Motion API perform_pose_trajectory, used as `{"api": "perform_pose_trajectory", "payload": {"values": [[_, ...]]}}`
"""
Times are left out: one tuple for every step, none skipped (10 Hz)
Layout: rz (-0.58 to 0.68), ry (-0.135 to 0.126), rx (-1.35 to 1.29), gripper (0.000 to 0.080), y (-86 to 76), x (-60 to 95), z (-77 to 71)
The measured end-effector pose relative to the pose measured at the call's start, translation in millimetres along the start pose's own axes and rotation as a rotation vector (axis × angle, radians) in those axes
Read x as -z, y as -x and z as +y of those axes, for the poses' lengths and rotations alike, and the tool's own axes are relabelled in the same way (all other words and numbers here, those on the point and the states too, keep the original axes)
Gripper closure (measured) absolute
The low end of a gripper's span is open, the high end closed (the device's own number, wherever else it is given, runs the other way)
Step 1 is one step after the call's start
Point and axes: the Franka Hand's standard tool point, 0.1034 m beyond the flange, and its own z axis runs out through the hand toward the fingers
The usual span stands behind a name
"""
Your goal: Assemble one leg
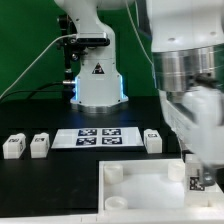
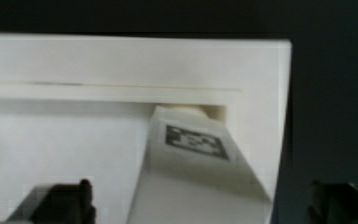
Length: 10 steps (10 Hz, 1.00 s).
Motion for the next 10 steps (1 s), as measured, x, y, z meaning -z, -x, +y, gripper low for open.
{"api": "perform_pose_trajectory", "payload": {"values": [[0.001,0.002,0.119,0.0185,1.2,-0.3,0.3],[0.004,0.003,0.215,0.0157,-0.3,-0.2,0.4],[0.004,0.003,0.310,0.0152,-0.8,-0.2,0.4],[0.006,0.004,0.402,0.0152,-1.4,-0.2,0.5],[0.006,0.005,0.535,0.0151,-3.6,0.1,0.5],[0.000,0.012,0.725,0.0151,-9.3,1.4,0.7],[0.005,0.007,0.871,0.0151,-15.1,2.4,-0.7],[0.015,0.008,1.064,0.0151,-20.4,2.5,-1.0],[0.016,0.007,1.129,0.0151,-21.9,2.1,-0.6],[0.018,0.008,1.060,0.0151,-21.4,2.1,-0.6]]}}
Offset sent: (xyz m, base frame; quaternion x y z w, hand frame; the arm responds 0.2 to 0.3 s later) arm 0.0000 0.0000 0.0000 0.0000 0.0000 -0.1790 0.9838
